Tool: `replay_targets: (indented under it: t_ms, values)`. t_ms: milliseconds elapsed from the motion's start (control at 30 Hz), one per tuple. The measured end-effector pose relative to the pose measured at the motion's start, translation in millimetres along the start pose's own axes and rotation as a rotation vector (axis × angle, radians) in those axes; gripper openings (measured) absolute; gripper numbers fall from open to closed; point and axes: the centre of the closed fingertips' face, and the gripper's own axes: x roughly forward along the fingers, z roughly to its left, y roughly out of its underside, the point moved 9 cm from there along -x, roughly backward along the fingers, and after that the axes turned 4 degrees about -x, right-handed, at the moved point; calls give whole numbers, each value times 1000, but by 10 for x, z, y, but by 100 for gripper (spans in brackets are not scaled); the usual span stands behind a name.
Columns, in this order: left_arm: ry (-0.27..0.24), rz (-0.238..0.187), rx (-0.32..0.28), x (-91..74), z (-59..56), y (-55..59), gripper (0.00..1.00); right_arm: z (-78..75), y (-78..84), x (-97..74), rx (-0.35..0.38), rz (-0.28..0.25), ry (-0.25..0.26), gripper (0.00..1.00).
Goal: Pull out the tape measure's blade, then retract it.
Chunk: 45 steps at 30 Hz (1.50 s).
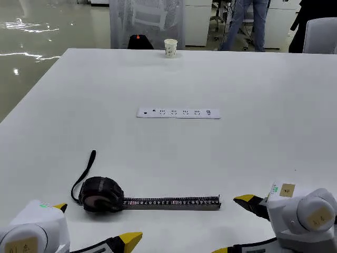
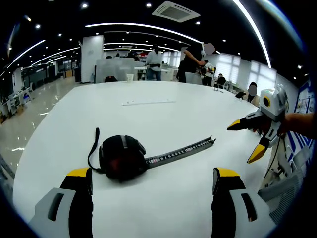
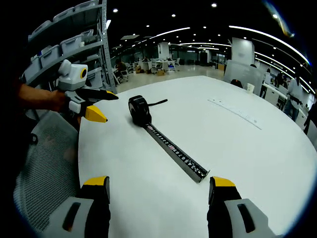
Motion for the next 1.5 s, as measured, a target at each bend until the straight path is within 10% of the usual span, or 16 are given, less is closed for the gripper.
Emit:
replay_targets:
  t_ms: [1500]
  values:
    - [-74, 15, -66, 475, 298, -123, 96, -681, 45, 354, -298, 183, -172, 46]
